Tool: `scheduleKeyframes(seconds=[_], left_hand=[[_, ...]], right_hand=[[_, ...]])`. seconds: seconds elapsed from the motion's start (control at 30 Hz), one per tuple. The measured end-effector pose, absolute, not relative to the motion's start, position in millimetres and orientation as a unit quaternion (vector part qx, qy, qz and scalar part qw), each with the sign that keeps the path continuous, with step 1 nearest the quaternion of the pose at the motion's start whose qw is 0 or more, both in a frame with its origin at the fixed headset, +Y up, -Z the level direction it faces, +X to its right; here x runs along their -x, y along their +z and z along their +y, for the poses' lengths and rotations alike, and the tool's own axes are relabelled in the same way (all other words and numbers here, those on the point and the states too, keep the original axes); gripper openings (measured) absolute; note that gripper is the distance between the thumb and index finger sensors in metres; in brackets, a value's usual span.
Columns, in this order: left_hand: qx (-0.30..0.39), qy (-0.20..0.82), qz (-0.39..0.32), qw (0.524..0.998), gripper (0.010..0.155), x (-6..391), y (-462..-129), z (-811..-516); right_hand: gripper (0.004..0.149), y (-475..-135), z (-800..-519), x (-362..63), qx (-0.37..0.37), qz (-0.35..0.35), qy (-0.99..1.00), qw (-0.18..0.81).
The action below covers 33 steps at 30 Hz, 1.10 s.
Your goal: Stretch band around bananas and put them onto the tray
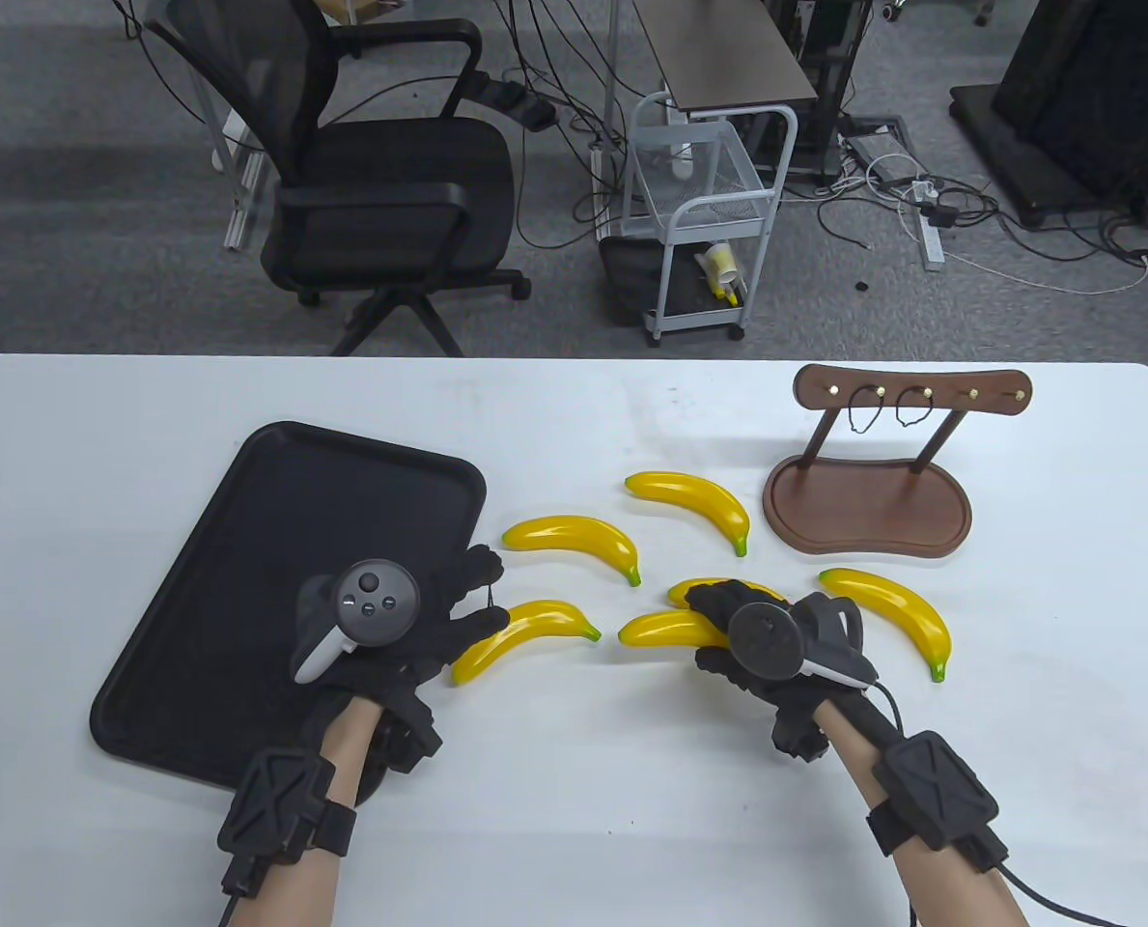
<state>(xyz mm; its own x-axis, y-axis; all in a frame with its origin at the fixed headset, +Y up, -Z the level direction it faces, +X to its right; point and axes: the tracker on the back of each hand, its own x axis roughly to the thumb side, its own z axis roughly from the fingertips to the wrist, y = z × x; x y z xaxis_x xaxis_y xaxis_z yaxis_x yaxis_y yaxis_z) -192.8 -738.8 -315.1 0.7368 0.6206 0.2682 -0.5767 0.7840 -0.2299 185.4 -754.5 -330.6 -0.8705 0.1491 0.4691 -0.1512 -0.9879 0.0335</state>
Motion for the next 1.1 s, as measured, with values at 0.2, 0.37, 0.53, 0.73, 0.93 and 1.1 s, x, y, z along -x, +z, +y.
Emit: scheduleKeyframes(seconds=[0.2,0.37,0.53,0.73,0.93,1.1], left_hand=[[0.067,0.321,-0.166,0.930,0.069,193,-315,-739],[0.068,0.321,-0.165,0.930,0.069,193,-315,-739],[0.068,0.321,-0.164,0.930,0.069,193,-315,-739],[0.070,0.318,-0.164,0.931,0.069,193,-315,-739],[0.070,0.318,-0.163,0.931,0.068,193,-315,-739],[0.071,0.319,-0.162,0.931,0.068,193,-315,-739]], right_hand=[[0.070,-343,-744,-197,-0.218,-0.016,0.972,0.083],[0.069,-355,-744,-207,-0.187,-0.021,0.978,0.088],[0.069,-364,-756,-219,-0.154,-0.013,0.984,0.089],[0.069,-369,-766,-229,-0.124,-0.008,0.988,0.090],[0.069,-369,-774,-232,-0.119,-0.001,0.989,0.085],[0.069,-368,-775,-231,-0.122,0.006,0.989,0.089]])
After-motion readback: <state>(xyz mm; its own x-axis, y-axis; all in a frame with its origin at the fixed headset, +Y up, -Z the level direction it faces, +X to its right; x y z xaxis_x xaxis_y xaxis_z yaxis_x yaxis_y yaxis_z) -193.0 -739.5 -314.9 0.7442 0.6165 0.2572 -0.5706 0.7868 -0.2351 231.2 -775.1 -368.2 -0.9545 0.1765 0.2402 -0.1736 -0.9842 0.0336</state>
